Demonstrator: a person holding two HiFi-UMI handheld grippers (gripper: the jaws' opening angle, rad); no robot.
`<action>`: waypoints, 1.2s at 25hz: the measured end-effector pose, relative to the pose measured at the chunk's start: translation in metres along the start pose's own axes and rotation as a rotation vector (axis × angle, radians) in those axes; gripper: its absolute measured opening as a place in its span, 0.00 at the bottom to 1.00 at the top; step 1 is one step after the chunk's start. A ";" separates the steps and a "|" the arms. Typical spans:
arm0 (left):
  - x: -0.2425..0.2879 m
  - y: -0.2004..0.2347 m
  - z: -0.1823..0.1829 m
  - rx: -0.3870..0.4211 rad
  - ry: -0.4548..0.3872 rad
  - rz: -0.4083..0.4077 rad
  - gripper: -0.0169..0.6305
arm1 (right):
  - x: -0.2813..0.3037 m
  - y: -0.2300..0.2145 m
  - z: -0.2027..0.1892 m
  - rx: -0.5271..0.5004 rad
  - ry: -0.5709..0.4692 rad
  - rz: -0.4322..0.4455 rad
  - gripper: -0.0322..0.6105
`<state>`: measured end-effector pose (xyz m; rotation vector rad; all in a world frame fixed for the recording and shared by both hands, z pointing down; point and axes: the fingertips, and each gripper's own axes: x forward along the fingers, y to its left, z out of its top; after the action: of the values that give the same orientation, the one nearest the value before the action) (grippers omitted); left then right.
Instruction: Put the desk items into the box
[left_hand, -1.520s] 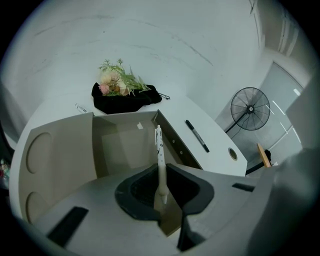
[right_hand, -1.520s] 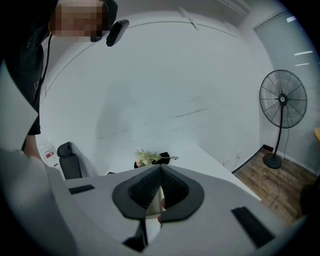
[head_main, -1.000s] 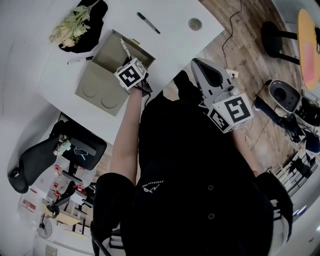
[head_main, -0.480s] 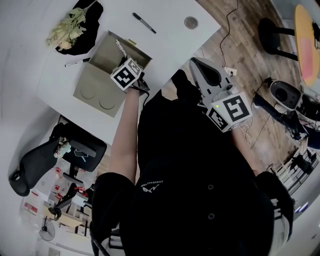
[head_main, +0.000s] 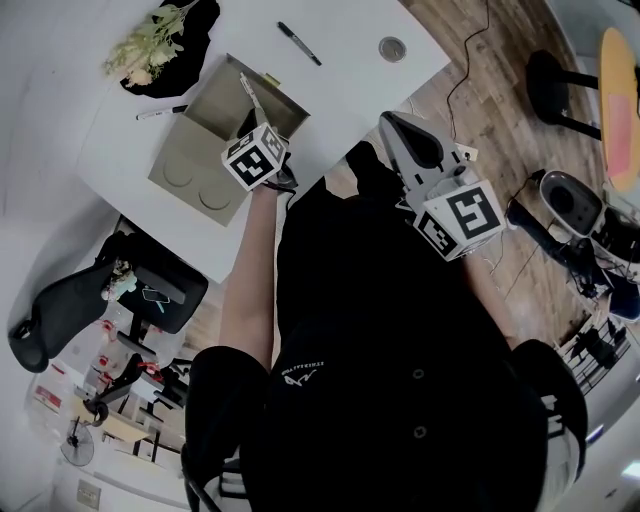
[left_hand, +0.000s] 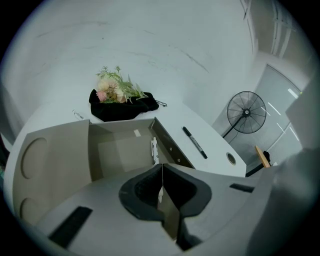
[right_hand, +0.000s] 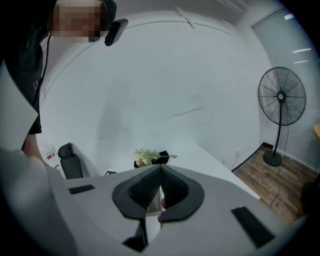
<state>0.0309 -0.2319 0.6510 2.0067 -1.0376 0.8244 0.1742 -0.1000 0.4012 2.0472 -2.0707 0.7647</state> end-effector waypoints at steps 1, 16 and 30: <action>-0.004 0.000 0.001 0.006 -0.010 -0.003 0.05 | 0.002 0.001 0.000 -0.004 0.000 0.012 0.05; -0.083 -0.026 0.021 0.156 -0.223 -0.003 0.04 | 0.020 0.021 0.011 -0.071 0.015 0.230 0.05; -0.194 -0.068 0.054 0.136 -0.544 0.052 0.04 | 0.019 0.057 0.017 -0.155 0.029 0.495 0.05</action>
<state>0.0083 -0.1706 0.4486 2.3981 -1.3633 0.3802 0.1226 -0.1278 0.3800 1.4479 -2.5619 0.6595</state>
